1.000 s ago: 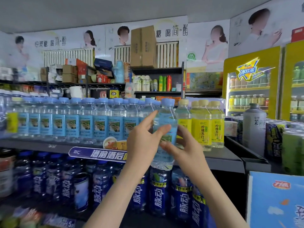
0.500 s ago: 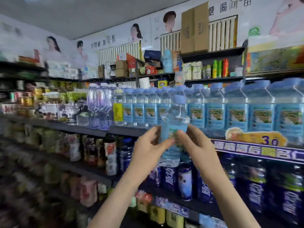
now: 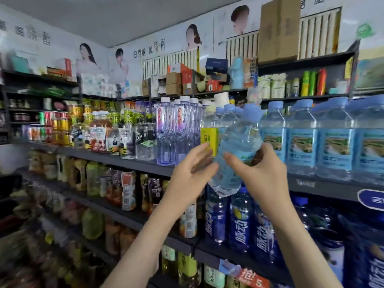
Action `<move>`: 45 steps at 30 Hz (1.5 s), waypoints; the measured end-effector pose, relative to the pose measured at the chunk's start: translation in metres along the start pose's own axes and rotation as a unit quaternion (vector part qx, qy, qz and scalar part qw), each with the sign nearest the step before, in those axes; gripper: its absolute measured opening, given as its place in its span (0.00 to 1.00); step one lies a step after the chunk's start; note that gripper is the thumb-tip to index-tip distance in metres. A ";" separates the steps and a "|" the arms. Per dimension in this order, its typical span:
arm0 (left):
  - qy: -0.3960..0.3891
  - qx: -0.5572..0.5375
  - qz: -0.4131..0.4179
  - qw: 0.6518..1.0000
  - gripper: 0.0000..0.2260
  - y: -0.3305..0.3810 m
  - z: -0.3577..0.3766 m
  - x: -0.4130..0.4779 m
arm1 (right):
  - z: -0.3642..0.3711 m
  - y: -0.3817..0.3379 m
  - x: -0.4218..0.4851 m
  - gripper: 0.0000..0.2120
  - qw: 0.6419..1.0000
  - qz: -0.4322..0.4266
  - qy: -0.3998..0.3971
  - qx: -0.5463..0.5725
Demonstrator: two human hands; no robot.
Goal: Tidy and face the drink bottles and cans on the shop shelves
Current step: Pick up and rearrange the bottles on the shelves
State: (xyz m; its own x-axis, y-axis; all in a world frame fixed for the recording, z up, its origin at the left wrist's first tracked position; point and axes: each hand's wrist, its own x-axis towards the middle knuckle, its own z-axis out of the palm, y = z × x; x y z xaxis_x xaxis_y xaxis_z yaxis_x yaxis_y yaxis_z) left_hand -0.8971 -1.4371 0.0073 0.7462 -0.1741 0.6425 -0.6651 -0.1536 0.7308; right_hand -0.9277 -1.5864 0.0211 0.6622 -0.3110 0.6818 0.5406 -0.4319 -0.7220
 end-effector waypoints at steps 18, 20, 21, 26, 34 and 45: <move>-0.017 0.128 -0.035 0.991 0.19 -0.090 0.008 0.151 | 0.052 0.017 0.039 0.13 0.981 0.026 0.178 -0.077; -0.007 0.121 -0.013 0.993 0.19 -0.090 0.003 0.146 | 0.058 0.015 0.034 0.13 0.974 0.028 0.203 -0.093; 0.003 0.109 0.003 0.994 0.19 -0.090 0.000 0.143 | 0.061 0.014 0.032 0.14 0.972 0.027 0.214 -0.098; 0.045 0.055 0.064 0.995 0.16 -0.092 -0.039 0.122 | 0.091 0.006 0.030 0.14 0.965 0.018 0.226 -0.129; 0.072 0.033 0.083 0.993 0.17 -0.105 -0.103 0.120 | 0.156 0.015 0.084 0.25 0.941 0.039 0.173 -0.287; 0.024 0.012 0.083 0.996 0.18 -0.121 -0.105 0.118 | 0.174 0.046 0.090 0.22 0.891 -0.066 0.197 -0.404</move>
State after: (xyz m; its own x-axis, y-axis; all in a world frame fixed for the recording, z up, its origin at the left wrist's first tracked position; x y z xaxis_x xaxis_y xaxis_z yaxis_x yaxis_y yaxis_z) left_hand -0.7255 -1.3372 0.0193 0.6257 -0.1531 0.7649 -0.7798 -0.1491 0.6081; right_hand -0.7529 -1.4865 0.0289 0.3011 -0.4171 0.8575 -0.0545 -0.9053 -0.4212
